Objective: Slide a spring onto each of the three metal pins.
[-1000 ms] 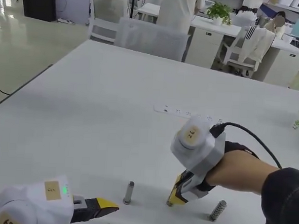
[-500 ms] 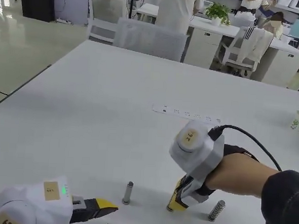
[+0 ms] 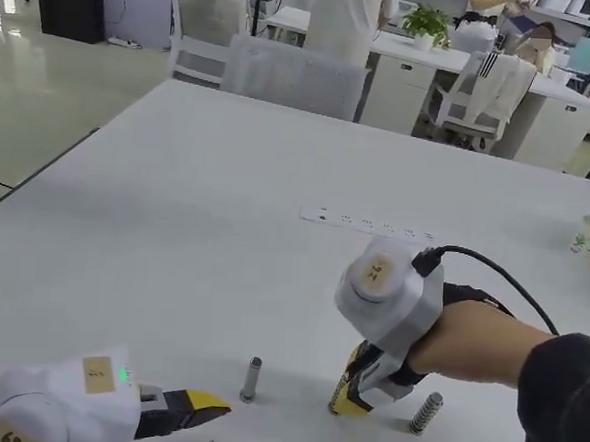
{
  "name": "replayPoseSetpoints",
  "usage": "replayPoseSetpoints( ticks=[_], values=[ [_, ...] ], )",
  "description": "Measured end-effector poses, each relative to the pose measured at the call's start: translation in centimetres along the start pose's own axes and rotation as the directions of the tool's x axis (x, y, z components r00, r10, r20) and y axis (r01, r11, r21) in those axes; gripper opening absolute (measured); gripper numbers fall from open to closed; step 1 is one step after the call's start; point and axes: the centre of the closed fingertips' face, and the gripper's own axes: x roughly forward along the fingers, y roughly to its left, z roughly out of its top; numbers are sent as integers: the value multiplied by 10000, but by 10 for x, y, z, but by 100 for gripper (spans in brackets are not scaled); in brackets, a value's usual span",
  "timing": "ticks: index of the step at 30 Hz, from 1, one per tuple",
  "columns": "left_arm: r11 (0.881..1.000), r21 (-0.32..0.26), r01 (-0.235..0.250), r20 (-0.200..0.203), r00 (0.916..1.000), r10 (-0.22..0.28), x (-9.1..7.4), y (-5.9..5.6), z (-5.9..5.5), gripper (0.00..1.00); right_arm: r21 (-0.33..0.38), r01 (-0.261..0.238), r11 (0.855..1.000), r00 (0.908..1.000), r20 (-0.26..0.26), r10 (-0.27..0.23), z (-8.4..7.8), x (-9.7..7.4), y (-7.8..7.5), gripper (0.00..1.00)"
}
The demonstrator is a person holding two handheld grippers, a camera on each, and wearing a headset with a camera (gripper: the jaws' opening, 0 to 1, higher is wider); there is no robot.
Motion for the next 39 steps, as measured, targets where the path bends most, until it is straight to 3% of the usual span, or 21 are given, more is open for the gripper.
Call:
replayPoseSetpoints(
  ticks=[13,23,29,39],
  values=[
    [10000,19,-27,-51,10000,27,-1,1,-2,35,-308,366,9989,9988,336,-356,13,-20,4,20],
    [9998,-47,-192,-75,9998,192,-6,6,-6,35,-582,343,9977,9949,969,-286,41,-32,19,20],
    [9996,-76,-272,-114,9996,271,-9,8,-9,35,-657,113,9978,9938,1114,-40,48,-29,32,20],
    [9991,-145,-388,-191,9991,385,-14,10,-13,35,-992,-700,9926,9929,889,789,52,-4,73,18]
  ],
)
